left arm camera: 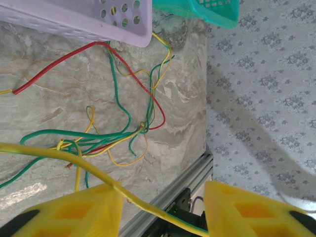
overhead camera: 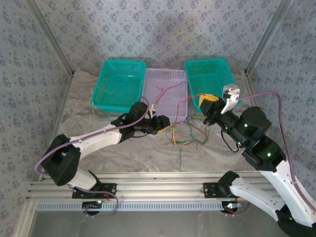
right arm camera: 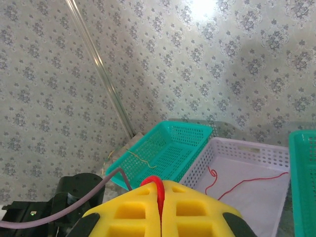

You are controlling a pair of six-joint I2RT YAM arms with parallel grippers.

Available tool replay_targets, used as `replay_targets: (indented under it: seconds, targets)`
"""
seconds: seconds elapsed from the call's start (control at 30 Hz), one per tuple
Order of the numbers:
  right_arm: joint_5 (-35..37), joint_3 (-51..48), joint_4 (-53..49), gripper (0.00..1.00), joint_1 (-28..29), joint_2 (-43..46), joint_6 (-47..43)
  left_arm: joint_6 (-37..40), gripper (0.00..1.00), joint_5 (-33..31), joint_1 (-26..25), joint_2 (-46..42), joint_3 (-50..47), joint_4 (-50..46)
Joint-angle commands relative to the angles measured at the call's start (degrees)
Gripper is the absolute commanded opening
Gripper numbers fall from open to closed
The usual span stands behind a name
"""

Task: Untangle the cables

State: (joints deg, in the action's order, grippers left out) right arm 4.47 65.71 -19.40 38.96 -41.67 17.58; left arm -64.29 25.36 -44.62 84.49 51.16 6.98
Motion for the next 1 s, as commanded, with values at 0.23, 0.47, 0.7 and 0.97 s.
replay_targets:
  seconds: [0.23, 0.47, 0.7, 0.97]
  targets:
    - [-1.42, -0.32, 1.98, 0.00, -0.29, 1.05, 1.28, 0.11, 0.21, 1.42, 0.24, 1.21, 1.31, 1.98]
    - [-1.39, -0.50, 1.87, 0.00, -0.29, 1.25, 1.35, 0.53, 0.07, 1.39, 0.26, 1.03, 1.69, 1.39]
    - [0.07, -0.83, 0.63, 0.00, -0.36, 1.61, 0.33, 1.59, 0.00, 1.01, 1.75, -1.25, 1.75, -0.92]
    - [16.41, -5.09, -5.35, 0.00, -1.48, 1.62, -2.65, 13.45, 0.00, -4.44, 7.14, -12.74, 7.56, -21.22]
